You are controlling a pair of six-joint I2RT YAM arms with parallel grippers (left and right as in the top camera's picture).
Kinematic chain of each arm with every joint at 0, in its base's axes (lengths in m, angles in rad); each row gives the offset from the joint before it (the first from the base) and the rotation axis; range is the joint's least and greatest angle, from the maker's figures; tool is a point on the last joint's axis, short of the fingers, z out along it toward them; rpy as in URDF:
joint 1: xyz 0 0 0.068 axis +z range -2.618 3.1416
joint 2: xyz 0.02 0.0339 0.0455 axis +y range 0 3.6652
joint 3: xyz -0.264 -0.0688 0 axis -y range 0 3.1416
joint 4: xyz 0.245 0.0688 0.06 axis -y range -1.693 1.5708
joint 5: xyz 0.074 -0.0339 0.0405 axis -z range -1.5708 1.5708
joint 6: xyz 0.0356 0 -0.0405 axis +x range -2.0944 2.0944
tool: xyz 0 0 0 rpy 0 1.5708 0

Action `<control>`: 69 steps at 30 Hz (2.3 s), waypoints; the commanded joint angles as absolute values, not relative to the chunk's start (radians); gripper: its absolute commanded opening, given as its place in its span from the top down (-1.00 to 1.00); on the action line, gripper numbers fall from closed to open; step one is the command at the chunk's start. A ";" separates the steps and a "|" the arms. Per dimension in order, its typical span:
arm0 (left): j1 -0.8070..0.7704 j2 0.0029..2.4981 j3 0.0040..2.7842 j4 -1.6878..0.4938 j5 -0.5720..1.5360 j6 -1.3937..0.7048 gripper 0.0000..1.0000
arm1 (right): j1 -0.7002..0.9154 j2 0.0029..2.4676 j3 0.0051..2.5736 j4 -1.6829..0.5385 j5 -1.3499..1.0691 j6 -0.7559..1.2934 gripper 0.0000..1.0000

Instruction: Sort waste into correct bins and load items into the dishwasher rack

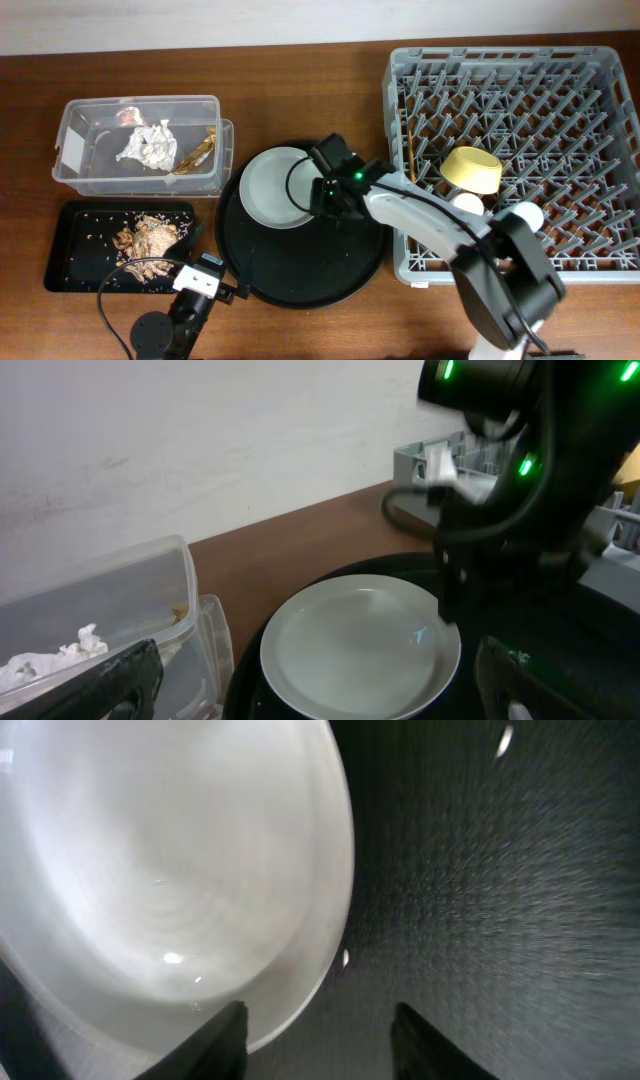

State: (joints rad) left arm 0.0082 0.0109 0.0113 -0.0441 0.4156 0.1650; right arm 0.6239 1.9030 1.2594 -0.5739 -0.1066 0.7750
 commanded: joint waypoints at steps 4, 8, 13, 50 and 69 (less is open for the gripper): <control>0.012 0.006 0.009 -0.050 0.426 0.174 -0.98 | 0.620 2.013 1.254 -0.580 -0.143 0.847 0.46; 0.012 0.006 0.009 -0.050 0.426 0.174 -0.98 | 0.619 1.998 1.256 -0.656 -0.125 0.846 0.92; 0.012 0.006 0.009 -0.050 0.426 0.174 -0.99 | 0.601 1.826 1.285 -0.747 -0.006 0.756 0.92; 0.012 0.006 0.009 -0.050 0.426 0.174 -0.99 | 0.626 1.462 1.533 -0.949 0.950 0.296 -0.49; 0.012 0.006 0.009 -0.050 0.426 0.174 -0.99 | 1.025 0.936 1.564 -1.176 0.640 0.295 -0.97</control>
